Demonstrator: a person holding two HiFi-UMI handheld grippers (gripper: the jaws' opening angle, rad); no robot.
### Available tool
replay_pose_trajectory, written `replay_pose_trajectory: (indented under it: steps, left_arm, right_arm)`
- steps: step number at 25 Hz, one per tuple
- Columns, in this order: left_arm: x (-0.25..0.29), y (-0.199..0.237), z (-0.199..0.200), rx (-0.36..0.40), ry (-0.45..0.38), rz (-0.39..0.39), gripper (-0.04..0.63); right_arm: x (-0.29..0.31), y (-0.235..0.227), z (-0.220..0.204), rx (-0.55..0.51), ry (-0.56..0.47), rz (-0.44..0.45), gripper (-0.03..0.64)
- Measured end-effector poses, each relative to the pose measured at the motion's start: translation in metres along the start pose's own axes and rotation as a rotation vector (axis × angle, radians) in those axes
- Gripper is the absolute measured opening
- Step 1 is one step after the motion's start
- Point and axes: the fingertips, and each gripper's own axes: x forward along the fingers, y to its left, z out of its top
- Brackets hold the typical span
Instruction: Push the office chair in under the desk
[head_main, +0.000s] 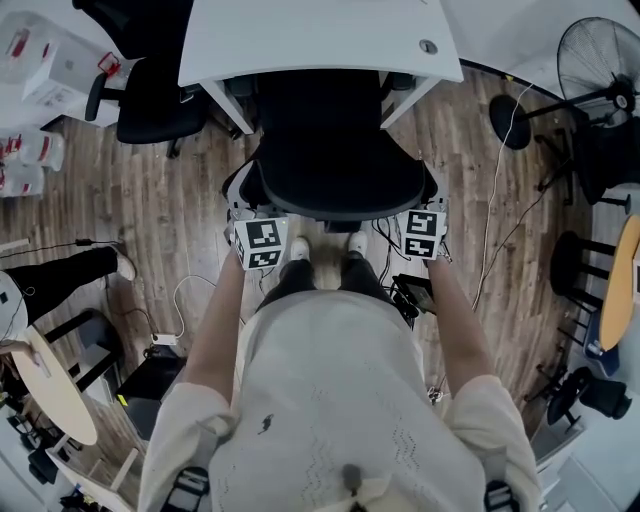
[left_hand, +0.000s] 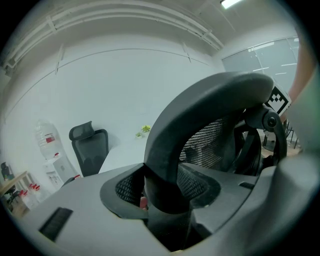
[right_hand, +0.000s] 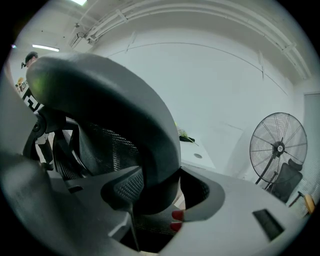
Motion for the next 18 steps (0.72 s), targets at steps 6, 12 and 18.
replay_pose_trajectory:
  steps: [6, 12, 18]
  left_arm:
    - [-0.003, 0.004, -0.004, -0.001, -0.005, 0.0, 0.221]
    - [-0.006, 0.004, -0.008, 0.003, -0.015, 0.005, 0.221]
    - [-0.011, 0.003, -0.013, 0.005, -0.025, 0.009, 0.221]
  right_arm:
    - [-0.002, 0.006, -0.001, 0.003, -0.002, 0.002, 0.235]
    - [-0.003, 0.009, -0.006, 0.008, -0.01, 0.017, 0.235]
    - [-0.006, 0.014, -0.009, 0.0, -0.024, 0.007, 0.233]
